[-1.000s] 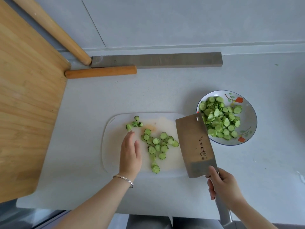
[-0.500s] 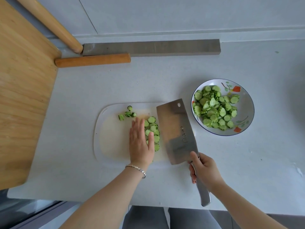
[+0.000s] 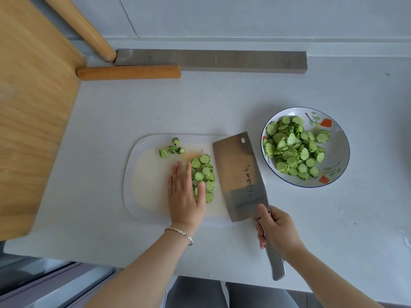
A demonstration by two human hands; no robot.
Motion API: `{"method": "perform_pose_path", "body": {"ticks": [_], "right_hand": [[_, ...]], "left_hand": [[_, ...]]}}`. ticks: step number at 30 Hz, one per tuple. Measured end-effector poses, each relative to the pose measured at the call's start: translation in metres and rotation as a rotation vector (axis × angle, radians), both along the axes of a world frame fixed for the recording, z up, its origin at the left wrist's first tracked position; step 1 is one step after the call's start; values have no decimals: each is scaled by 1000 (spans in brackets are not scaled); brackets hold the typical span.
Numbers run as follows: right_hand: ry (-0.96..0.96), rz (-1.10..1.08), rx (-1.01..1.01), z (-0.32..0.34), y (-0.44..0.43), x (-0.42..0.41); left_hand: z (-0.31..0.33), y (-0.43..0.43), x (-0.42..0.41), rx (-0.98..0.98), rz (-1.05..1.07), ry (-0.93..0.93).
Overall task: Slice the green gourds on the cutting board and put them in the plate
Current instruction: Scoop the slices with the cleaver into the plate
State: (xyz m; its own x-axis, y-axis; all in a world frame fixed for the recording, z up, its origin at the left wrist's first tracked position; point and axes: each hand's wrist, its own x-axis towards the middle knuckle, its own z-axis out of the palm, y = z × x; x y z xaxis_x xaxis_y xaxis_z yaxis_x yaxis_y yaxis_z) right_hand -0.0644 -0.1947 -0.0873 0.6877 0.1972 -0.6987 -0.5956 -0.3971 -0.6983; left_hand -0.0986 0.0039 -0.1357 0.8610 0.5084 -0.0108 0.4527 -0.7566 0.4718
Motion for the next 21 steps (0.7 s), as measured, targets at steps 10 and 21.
{"method": "perform_pose_path", "body": {"ticks": [10, 21], "right_hand": [[-374, 71, -195, 38, -7, 31], [-156, 1, -200, 26, -13, 29]], "left_hand": [[-1, 1, -1, -21, 11, -2], [-2, -7, 10, -7, 67, 5]]}}
